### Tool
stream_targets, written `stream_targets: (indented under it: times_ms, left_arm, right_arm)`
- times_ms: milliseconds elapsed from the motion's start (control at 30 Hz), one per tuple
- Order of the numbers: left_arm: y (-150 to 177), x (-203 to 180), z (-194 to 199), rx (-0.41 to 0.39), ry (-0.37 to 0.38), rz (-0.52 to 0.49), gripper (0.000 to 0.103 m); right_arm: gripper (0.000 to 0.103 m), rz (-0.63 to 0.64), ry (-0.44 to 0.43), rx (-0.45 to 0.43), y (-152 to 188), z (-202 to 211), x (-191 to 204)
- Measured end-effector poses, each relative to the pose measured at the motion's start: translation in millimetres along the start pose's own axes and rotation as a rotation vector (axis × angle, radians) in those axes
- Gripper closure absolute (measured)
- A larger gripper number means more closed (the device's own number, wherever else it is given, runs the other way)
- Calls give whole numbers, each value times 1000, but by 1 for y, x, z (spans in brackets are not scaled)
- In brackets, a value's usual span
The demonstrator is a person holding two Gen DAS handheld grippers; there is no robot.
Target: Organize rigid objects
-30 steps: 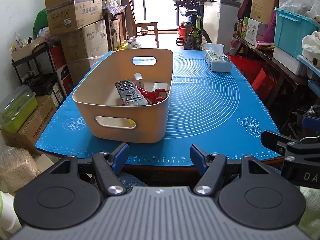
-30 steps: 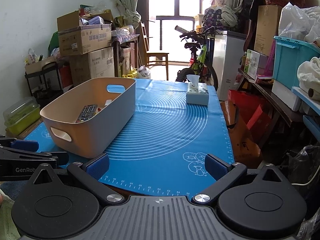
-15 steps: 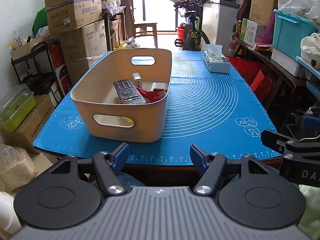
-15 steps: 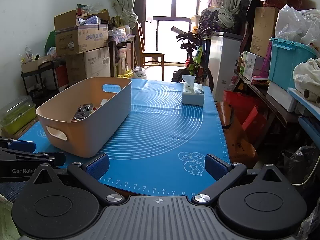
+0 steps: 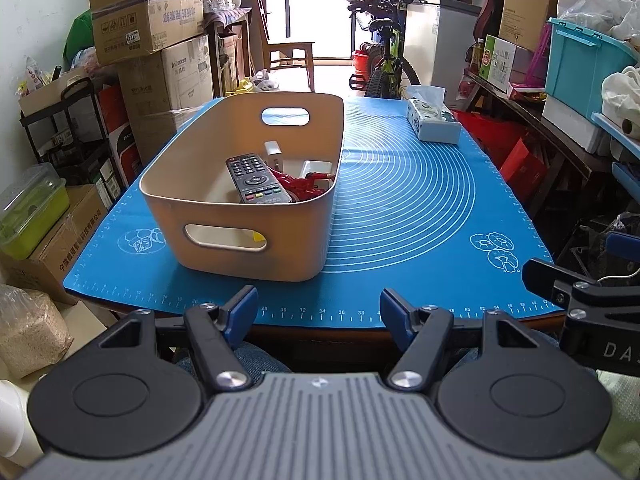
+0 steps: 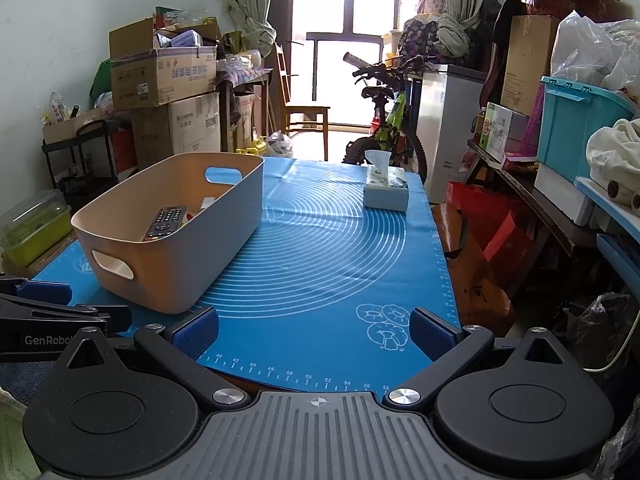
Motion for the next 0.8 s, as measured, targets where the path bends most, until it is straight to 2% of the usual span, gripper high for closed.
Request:
stream_targets:
  times_ms: [800]
  left_arm:
    - [0, 3, -2, 4, 0, 6, 34]
  right_arm:
    - [2, -6, 1, 6, 2, -1, 0]
Point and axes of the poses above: each gripper's, at about its wrist camera, not at the fingertips, and z roughly against the way its jaws point, x to its left, y to its underside, the point moved 6 cm from there along -z, roughly the way its jaws point, and after that the axes turned 8 degrees about -x, right-handed, at the moved point
